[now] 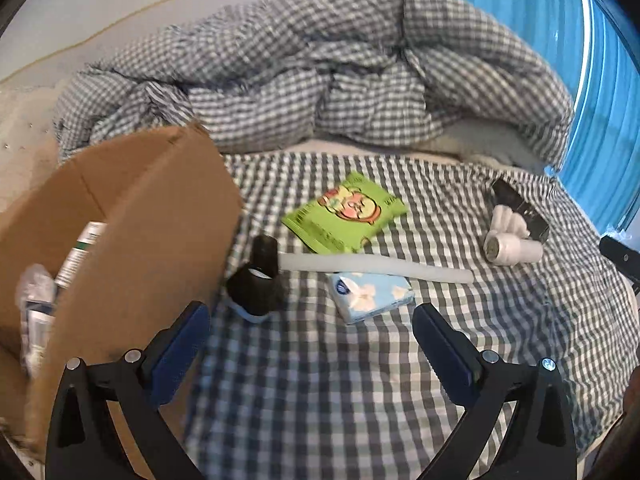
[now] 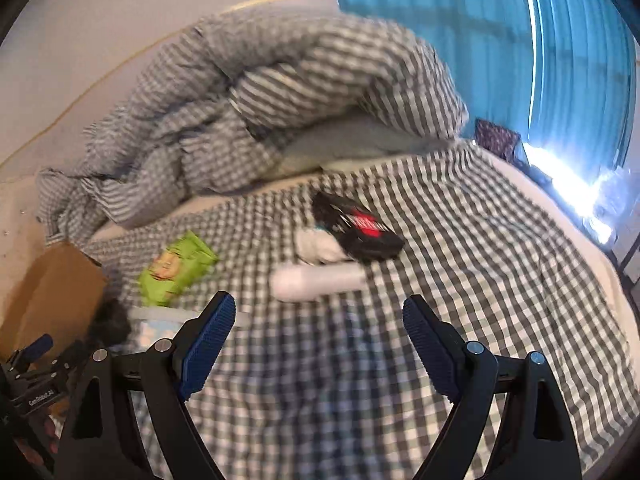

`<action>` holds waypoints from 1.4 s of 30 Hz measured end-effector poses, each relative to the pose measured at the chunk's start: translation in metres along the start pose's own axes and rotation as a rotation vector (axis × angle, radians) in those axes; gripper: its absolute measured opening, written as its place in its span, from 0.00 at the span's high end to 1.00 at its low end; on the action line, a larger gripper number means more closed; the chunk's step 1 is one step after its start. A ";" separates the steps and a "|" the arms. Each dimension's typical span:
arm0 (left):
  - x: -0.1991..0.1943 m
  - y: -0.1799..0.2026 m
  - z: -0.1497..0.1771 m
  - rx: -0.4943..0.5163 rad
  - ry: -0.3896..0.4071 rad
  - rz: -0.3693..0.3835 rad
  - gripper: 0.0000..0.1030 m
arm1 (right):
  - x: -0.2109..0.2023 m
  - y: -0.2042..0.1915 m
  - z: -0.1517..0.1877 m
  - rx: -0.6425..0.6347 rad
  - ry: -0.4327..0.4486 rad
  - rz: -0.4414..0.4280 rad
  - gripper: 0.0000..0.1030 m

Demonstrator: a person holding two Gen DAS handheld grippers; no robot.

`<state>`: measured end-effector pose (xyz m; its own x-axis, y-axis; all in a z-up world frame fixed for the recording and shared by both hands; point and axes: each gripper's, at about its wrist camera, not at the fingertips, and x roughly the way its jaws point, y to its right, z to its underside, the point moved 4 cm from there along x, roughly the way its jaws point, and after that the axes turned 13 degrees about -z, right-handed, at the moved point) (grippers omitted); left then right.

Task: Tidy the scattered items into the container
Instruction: 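Move both grippers back toward the remaining items on the bed, then grasp the white bottle with the right gripper while the left grasps the white plush toy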

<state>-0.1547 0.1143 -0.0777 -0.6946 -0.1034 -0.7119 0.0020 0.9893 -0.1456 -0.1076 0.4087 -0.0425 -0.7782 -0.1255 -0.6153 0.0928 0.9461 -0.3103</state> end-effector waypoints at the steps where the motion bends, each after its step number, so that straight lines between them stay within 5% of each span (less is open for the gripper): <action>1: 0.004 0.003 0.001 0.001 -0.004 0.007 0.00 | 0.009 0.006 0.002 0.001 -0.016 0.002 0.16; 15: 0.049 0.013 0.004 0.049 -0.004 -0.021 0.00 | 0.124 0.003 0.015 -0.079 -0.164 0.044 0.16; 29: 0.068 0.012 0.005 0.056 -0.024 -0.015 0.00 | 0.175 0.023 0.015 -0.085 -0.196 0.142 0.13; 33: 0.070 0.008 0.000 0.032 -0.026 -0.016 0.00 | 0.165 0.023 0.016 -0.072 -0.159 0.115 0.45; 39: 0.062 0.022 -0.012 0.070 0.021 -0.029 0.00 | 0.153 0.030 0.018 -0.014 -0.123 0.078 0.51; 42: 0.060 0.029 -0.016 0.081 0.030 -0.020 0.00 | 0.143 0.042 0.021 0.053 -0.099 0.071 0.69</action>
<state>-0.2077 0.1389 -0.1140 -0.7166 -0.1187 -0.6873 0.0452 0.9754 -0.2156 -0.2021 0.4245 -0.1590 -0.7037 -0.0901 -0.7047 0.1799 0.9370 -0.2995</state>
